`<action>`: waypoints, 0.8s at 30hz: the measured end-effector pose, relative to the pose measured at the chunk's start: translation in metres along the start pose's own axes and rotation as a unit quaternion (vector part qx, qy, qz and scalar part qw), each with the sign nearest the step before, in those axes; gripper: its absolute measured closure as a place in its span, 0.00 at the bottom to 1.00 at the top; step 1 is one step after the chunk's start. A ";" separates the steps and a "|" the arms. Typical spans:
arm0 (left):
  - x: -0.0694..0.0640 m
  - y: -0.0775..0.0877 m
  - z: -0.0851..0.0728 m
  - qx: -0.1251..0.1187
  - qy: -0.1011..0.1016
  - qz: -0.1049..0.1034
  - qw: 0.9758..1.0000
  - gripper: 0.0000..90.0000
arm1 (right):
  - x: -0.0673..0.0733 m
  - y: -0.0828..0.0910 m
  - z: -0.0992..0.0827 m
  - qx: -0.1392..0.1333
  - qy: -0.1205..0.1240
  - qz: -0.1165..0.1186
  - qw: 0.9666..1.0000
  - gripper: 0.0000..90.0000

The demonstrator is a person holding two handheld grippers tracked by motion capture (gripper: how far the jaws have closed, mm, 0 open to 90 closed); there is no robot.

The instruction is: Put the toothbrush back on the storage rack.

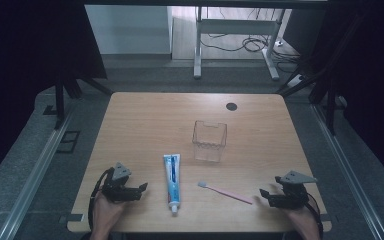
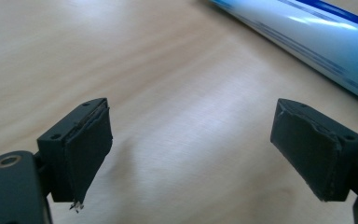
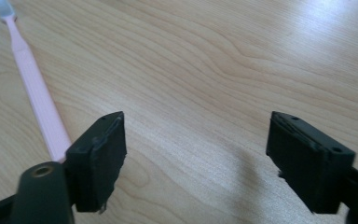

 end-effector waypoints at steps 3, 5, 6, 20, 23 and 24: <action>0.001 0.002 0.004 -0.020 0.017 -0.008 1.000 0.14 | 0.001 0.000 -0.001 0.002 0.007 0.001 1.000 0.25; 0.000 0.000 0.002 -0.016 0.016 -0.012 1.000 0.14 | 0.000 0.000 -0.002 0.004 0.009 0.002 1.000 0.26; -0.001 -0.002 0.001 -0.009 0.011 -0.015 1.000 0.14 | 0.000 0.000 -0.002 0.003 0.009 0.001 1.000 0.26; -0.013 -0.010 0.000 0.023 0.011 -0.032 0.999 0.14 | 0.002 0.000 0.001 -0.004 -0.002 0.013 1.000 0.30; -0.015 -0.009 0.002 0.023 0.013 -0.031 0.999 0.14 | 0.003 0.000 0.002 -0.003 -0.008 0.014 1.000 0.34; -0.015 -0.009 0.002 0.023 0.012 -0.030 0.999 0.14 | 0.003 0.000 0.002 -0.003 -0.008 0.014 1.000 0.34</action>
Point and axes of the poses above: each handheld gripper's, and its own axes: y roughly backward along the jaws, z roughly out of its top, x roughly to its left, the point moved 9 cm from there along -y, roughly forward along the jaws, and after that the axes turned 8 degrees about y, right-handed, at the moved point
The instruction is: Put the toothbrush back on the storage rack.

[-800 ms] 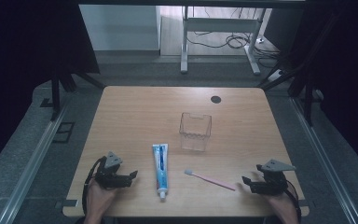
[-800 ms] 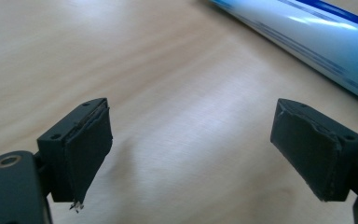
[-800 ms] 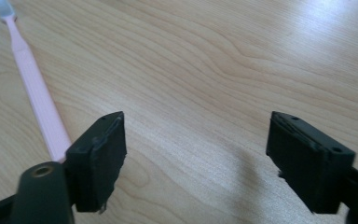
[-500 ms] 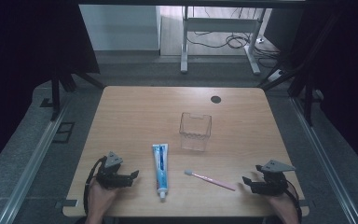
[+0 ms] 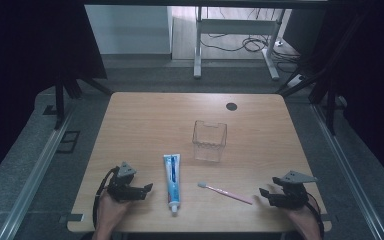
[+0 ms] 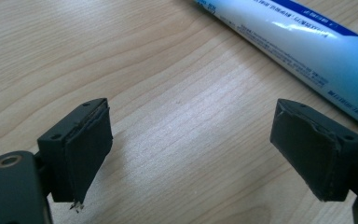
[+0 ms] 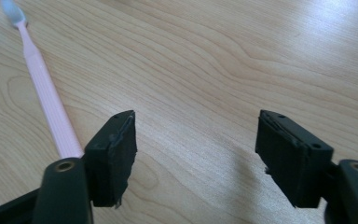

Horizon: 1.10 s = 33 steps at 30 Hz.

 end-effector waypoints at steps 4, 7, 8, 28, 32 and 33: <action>-0.001 -0.002 -0.001 0.009 -0.002 0.004 1.000 0.15 | 0.002 0.002 0.002 0.004 -0.001 0.006 1.000 0.42; -0.002 -0.003 -0.001 0.013 -0.008 0.008 1.000 0.15 | 0.003 0.004 0.004 0.007 0.001 0.010 1.000 0.50; -0.002 -0.003 -0.002 0.014 -0.011 0.008 1.000 0.15 | 0.004 0.005 0.004 0.008 0.002 0.013 1.000 0.54; -0.004 -0.005 -0.003 0.018 -0.038 0.015 0.999 0.15 | 0.031 0.001 0.013 0.011 0.076 0.063 0.995 0.98; -0.004 -0.005 -0.003 0.018 -0.041 0.016 0.999 0.15 | 0.037 -0.001 0.016 0.009 0.082 0.070 0.994 1.00; -0.004 -0.005 -0.003 0.018 -0.041 0.017 0.999 0.15 | 0.039 -0.002 0.018 0.008 0.083 0.075 0.994 1.00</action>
Point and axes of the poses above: each handheld gripper's, and its own axes: y roughly backward along the jaws, z roughly out of its top, x roughly to its left, the point moved 9 cm from there along -y, roughly forward along the jaws, and after that the axes turned 8 degrees about y, right-handed, at the moved point
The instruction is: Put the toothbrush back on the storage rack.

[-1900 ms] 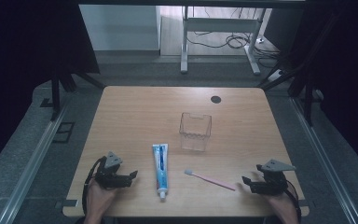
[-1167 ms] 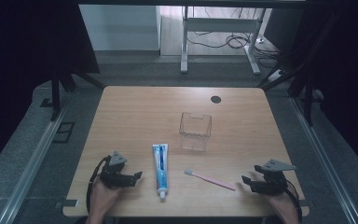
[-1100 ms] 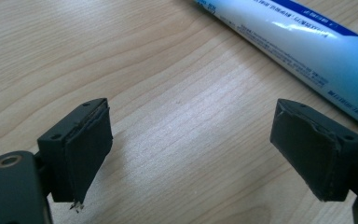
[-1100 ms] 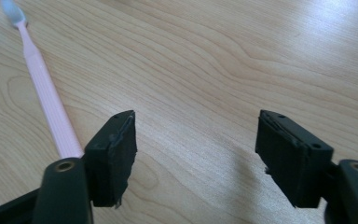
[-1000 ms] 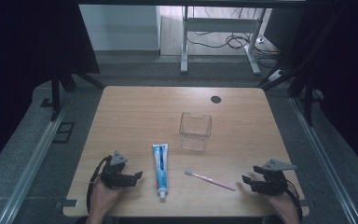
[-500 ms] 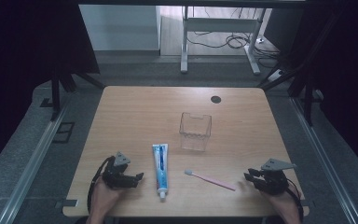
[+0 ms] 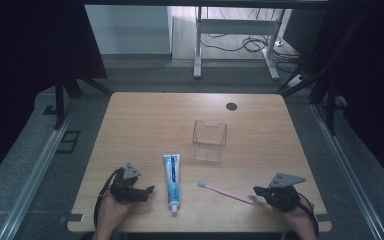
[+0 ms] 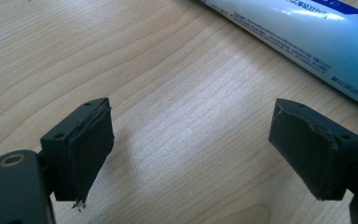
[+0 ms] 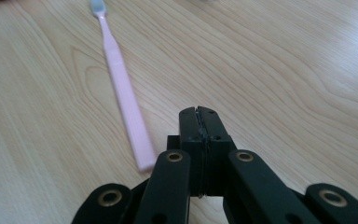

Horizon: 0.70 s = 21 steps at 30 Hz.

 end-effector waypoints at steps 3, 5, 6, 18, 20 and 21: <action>0.000 0.000 0.000 0.000 0.000 0.000 1.000 0.15 | 0.003 -0.002 0.002 0.003 0.000 0.006 1.000 1.00; 0.000 0.000 0.000 -0.002 0.002 -0.004 1.000 0.15 | 0.005 -0.005 0.003 0.006 -0.002 0.014 1.000 1.00; -0.001 0.000 0.000 -0.004 0.004 -0.007 1.000 0.15 | 0.007 -0.007 0.004 0.008 -0.005 0.018 1.000 1.00; -0.003 -0.001 0.001 -0.011 0.011 -0.027 1.000 0.16 | 0.015 -0.020 0.002 0.030 -0.009 0.034 0.999 1.00; -0.003 -0.001 0.002 -0.012 0.012 -0.029 0.999 0.16 | 0.016 -0.020 0.001 0.031 -0.009 0.037 0.999 1.00; -0.003 -0.001 0.002 -0.012 0.013 -0.029 0.999 0.16 | 0.017 -0.020 0.001 0.032 -0.010 0.038 0.999 1.00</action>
Point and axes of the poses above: each handheld gripper's, and its own axes: y roughly backward along the jaws, z roughly out of its top, x roughly to its left, the point moved 9 cm from there along -y, roughly forward along the jaws, and after that the axes turned 8 degrees about y, right-handed, at the moved point
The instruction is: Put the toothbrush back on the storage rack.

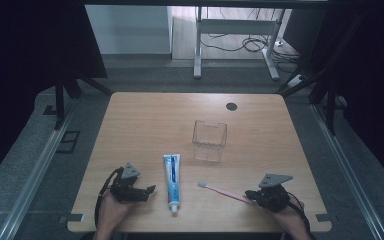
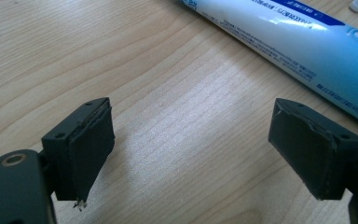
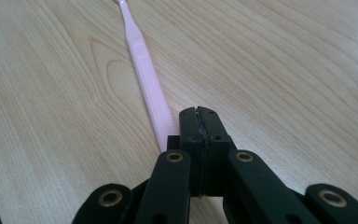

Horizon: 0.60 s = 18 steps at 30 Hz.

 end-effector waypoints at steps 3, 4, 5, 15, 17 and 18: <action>0.000 0.000 -0.001 0.000 0.004 0.003 1.000 0.16 | 0.003 0.000 0.000 0.000 0.002 0.006 1.000 1.00; 0.000 0.000 0.000 -0.001 0.004 0.003 1.000 0.16 | 0.005 0.000 0.001 0.000 0.004 0.008 1.000 1.00; 0.000 0.000 0.000 -0.001 0.004 0.002 1.000 0.16 | 0.006 -0.001 0.001 0.001 0.004 0.010 1.000 1.00; 0.000 0.000 -0.001 0.003 -0.001 0.005 1.000 0.16 | 0.020 -0.002 0.001 0.009 0.014 0.027 1.000 1.00; 0.000 0.000 -0.001 0.003 -0.002 0.005 1.000 0.16 | 0.024 -0.002 0.001 0.012 0.016 0.030 0.999 1.00; 0.000 0.000 -0.001 0.003 -0.001 0.005 1.000 0.16 | 0.025 -0.002 0.001 0.013 0.017 0.032 0.999 1.00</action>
Point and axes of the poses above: each handheld gripper's, and its own axes: y roughly backward along the jaws, z roughly out of its top, x roughly to its left, the point moved 9 cm from there along -y, roughly forward along the jaws, and after that the axes turned 8 degrees about y, right-handed, at the moved point
